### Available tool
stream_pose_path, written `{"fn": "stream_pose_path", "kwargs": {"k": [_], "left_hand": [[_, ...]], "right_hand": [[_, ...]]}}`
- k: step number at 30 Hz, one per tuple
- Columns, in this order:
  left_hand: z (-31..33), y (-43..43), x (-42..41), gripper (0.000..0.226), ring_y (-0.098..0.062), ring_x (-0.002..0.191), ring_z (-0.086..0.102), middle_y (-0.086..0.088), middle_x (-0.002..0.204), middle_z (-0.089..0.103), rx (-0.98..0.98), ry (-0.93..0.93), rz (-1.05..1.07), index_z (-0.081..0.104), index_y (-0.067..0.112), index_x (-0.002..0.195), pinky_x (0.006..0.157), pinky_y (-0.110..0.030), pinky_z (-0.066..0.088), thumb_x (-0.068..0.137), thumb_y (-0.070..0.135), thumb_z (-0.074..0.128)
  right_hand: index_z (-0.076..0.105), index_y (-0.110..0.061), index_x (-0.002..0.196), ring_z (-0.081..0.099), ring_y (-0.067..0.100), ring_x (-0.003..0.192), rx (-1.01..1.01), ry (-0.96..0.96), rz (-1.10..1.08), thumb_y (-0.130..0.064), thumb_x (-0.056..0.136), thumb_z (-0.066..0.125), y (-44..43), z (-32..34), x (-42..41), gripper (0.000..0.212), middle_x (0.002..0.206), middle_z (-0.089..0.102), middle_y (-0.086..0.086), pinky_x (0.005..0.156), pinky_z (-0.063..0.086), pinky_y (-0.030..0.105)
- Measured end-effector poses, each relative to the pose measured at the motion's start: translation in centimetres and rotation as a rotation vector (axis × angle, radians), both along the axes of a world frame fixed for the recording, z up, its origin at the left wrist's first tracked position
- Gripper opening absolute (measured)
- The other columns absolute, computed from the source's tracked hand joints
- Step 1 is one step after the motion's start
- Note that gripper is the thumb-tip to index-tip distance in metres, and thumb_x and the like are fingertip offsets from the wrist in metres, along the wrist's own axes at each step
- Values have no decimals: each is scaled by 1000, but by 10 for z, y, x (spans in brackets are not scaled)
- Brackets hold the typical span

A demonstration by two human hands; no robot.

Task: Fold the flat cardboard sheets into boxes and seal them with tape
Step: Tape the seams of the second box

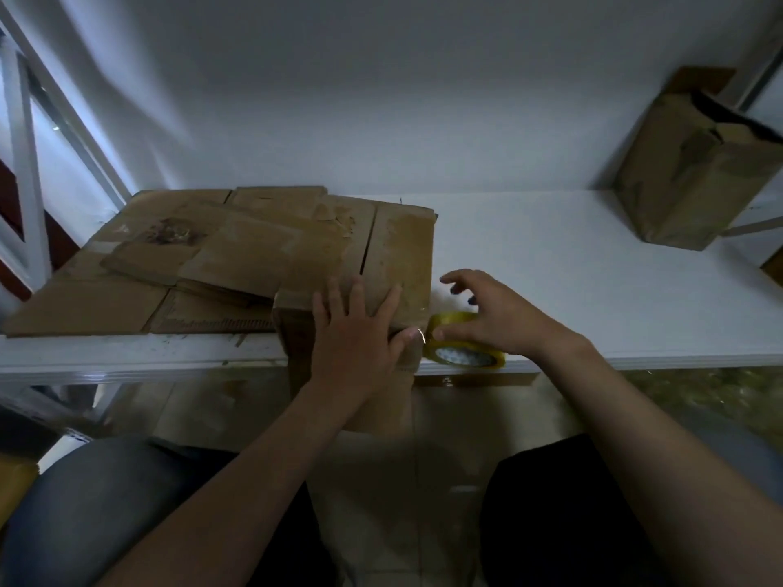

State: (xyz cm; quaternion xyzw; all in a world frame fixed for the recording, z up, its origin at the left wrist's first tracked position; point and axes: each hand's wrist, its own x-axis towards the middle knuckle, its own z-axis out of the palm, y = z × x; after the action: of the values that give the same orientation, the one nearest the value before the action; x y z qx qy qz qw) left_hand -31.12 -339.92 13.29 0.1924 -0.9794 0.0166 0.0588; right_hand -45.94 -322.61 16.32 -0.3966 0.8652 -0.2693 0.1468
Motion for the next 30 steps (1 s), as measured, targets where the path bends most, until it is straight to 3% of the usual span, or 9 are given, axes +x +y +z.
{"fn": "stream_pose_path", "kwargs": {"k": [2, 5, 10, 14, 17, 20, 24, 30], "left_hand": [[3, 7, -9, 88, -52, 150, 7, -19, 165, 17, 18, 0, 54, 13, 37, 159, 118, -70, 6, 82, 79, -2], [3, 15, -17, 97, -53, 150, 2, -18, 166, 15, 31, 2, 117, 17, 34, 158, 114, -74, -1, 78, 83, -6], [-2, 11, -16, 93, -52, 150, -4, -15, 167, 10, 45, 6, 141, 15, 34, 157, 112, -77, -2, 81, 85, -1], [-5, 11, -15, 96, -51, 150, -5, -14, 168, 9, 48, 23, 139, 15, 35, 155, 112, -78, -2, 78, 87, -8], [-5, 12, -17, 99, -51, 150, -5, -13, 168, 9, 38, 23, 150, 15, 34, 155, 111, -78, -1, 76, 87, -13], [-4, 13, -17, 95, -50, 151, -6, -13, 168, 9, 47, 24, 156, 15, 32, 156, 111, -78, -5, 80, 85, -5], [-4, 14, -16, 92, -49, 151, -5, -12, 168, 10, 38, 41, 157, 17, 33, 155, 111, -77, -9, 81, 85, 0], [-6, 16, -20, 92, -50, 151, -6, -13, 168, 10, 59, 49, 175, 23, 33, 152, 109, -79, -7, 81, 89, 7]], "right_hand": [[50, -36, 130, 62, 12, 101, -78, -130, -71, -56, 77, 80, 14, -10, 0, 64, 119, 59, -9, 86, 57, 33], [67, -28, 106, 68, 12, 87, -103, -268, -106, -58, 83, 73, 25, -23, -4, 39, 97, 69, -7, 83, 60, 35], [73, -17, 72, 60, 11, 67, -248, -402, -63, -47, 88, 73, 39, -19, -7, 34, 67, 64, -1, 73, 46, 33], [69, -5, 73, 59, 11, 64, -250, -350, -63, -52, 88, 72, 35, -10, -5, 49, 70, 61, 14, 66, 47, 30], [68, -14, 68, 57, 5, 58, -171, -264, -88, -58, 85, 72, 25, -3, -5, 47, 61, 61, -1, 59, 45, 26], [62, -20, 61, 50, 3, 50, -137, -198, -117, -57, 85, 72, 19, 3, -4, 46, 51, 54, -10, 53, 38, 23], [69, -11, 71, 57, 12, 60, -58, -123, -136, -59, 84, 71, 19, 2, -3, 50, 64, 62, 0, 55, 41, 27], [73, -11, 79, 65, 16, 70, -5, -97, -154, -59, 86, 68, 5, -8, -5, 49, 75, 69, 4, 59, 47, 29]]}}
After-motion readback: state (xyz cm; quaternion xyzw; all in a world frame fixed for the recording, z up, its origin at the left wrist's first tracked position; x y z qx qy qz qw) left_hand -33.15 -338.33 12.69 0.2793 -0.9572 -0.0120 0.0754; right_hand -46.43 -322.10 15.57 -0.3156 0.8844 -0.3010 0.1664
